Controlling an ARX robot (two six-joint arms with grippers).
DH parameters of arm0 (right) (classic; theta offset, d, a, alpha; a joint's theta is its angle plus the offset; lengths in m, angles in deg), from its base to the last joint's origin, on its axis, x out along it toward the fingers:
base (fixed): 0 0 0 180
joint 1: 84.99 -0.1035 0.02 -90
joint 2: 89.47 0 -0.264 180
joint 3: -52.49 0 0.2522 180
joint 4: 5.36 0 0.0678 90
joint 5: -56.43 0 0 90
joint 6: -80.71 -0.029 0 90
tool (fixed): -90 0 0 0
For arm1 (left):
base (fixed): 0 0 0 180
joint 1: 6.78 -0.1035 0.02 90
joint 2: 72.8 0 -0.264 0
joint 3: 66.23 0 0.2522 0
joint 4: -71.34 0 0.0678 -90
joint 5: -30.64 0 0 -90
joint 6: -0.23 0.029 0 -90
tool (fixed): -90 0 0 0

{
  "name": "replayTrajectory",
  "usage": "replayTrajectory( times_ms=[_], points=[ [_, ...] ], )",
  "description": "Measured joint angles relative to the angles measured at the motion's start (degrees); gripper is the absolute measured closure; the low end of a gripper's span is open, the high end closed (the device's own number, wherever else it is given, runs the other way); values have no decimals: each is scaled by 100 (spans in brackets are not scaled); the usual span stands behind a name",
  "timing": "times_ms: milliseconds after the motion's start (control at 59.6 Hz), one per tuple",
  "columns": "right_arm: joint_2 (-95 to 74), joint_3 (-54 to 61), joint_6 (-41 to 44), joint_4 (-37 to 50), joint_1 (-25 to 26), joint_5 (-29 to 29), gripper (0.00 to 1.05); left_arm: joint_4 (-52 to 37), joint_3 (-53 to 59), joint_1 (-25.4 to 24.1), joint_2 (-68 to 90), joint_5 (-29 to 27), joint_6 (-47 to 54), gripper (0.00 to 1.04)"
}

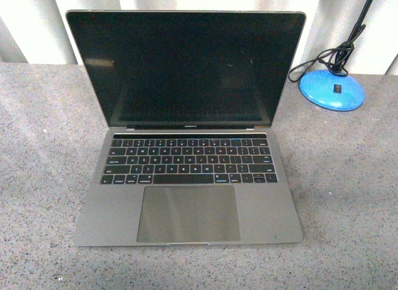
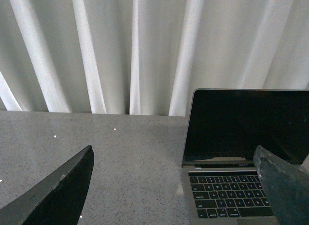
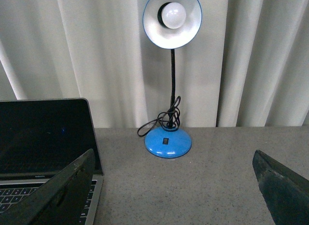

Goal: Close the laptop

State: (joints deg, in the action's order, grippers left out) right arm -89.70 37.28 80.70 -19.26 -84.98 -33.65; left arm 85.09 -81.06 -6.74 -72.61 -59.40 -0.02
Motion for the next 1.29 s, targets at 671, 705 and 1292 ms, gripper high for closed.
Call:
replayTrajectory(
  times_ms=[671, 705, 1292],
  points=[
    [0, 0, 0, 0, 0, 0, 10, 0, 0, 0, 0, 0, 0, 7],
    [0, 0, 0, 0, 0, 0, 10, 0, 0, 0, 0, 0, 0, 7],
    [0, 0, 0, 0, 0, 0, 10, 0, 0, 0, 0, 0, 0, 7]
  ],
)
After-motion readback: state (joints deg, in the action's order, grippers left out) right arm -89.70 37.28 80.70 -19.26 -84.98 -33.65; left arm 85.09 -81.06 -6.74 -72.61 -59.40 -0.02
